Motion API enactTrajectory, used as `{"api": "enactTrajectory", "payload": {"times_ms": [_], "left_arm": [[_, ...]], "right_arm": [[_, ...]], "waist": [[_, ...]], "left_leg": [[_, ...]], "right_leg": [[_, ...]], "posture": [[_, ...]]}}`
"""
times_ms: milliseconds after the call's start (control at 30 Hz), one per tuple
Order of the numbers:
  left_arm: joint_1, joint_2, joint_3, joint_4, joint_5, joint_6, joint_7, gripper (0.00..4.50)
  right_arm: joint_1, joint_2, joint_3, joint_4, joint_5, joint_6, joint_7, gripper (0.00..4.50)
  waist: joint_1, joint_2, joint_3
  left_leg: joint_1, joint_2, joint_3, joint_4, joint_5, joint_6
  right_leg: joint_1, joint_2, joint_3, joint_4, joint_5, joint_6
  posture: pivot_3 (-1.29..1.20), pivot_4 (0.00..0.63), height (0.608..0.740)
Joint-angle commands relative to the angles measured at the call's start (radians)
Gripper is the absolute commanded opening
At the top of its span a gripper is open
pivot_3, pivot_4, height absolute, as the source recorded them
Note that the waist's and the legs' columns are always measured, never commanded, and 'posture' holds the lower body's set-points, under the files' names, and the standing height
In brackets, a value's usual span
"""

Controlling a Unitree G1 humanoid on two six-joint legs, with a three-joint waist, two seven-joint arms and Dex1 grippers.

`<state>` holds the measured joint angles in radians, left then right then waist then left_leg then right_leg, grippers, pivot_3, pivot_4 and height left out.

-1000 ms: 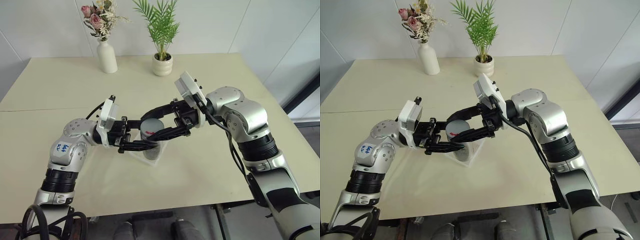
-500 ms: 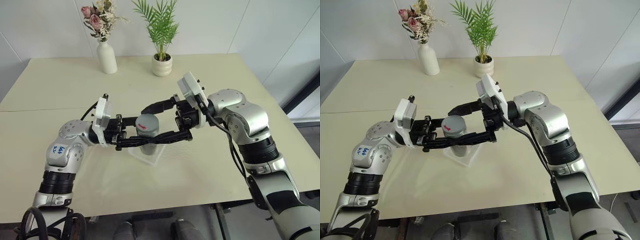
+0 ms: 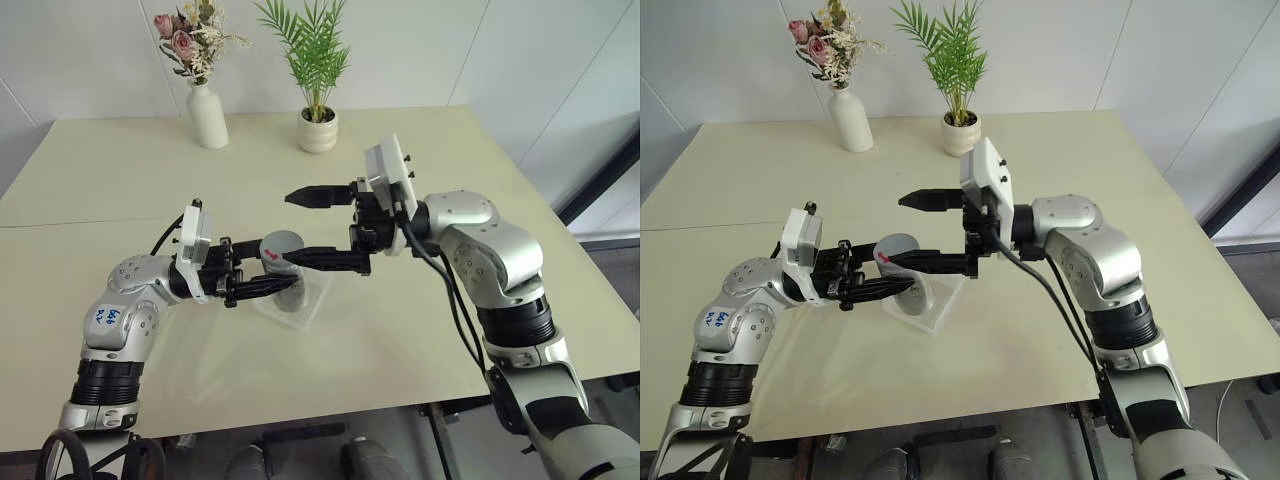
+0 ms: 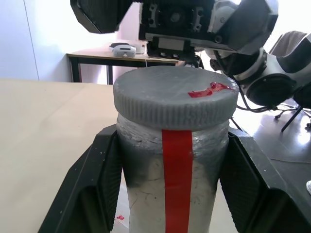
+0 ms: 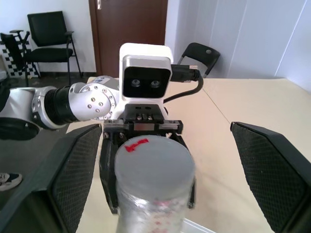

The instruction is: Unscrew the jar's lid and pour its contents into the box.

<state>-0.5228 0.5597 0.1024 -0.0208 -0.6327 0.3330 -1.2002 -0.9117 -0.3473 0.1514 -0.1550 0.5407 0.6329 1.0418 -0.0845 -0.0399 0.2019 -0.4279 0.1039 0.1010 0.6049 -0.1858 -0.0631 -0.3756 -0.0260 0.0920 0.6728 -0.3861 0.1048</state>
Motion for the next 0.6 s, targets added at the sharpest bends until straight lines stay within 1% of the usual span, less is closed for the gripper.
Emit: {"api": "enactTrajectory", "payload": {"times_ms": [33,233,600], "left_arm": [[-0.028,-0.004,0.014,0.004,-0.004,-0.023,-0.001,2.45],[-0.041,-0.008,0.003,0.015,-0.004,-0.027,-0.010,2.45],[-0.036,-0.010,-0.002,0.001,-0.001,-0.033,-0.024,2.45]], "right_arm": [[0.008,0.017,0.011,-0.069,0.014,0.020,-0.045,4.48],[-0.003,0.027,0.040,-0.042,-0.025,0.028,-0.100,4.48],[-0.019,0.032,0.050,0.017,-0.067,0.012,-0.107,4.48]], "waist": [[0.001,0.000,0.000],[0.001,0.000,0.000],[0.001,0.000,0.000]], "left_leg": [[0.000,0.000,0.000,0.000,0.000,0.000],[0.000,0.000,0.000,0.000,0.000,0.000],[0.000,0.000,0.000,0.000,0.000,0.000]], "right_leg": [[0.000,0.000,0.000,0.000,0.000,0.000],[0.000,0.000,0.000,0.000,0.000,0.000],[0.000,0.000,0.000,0.000,0.000,0.000]], "posture": [[0.00,0.150,0.740],[0.00,0.150,0.740],[0.00,0.150,0.740]]}}
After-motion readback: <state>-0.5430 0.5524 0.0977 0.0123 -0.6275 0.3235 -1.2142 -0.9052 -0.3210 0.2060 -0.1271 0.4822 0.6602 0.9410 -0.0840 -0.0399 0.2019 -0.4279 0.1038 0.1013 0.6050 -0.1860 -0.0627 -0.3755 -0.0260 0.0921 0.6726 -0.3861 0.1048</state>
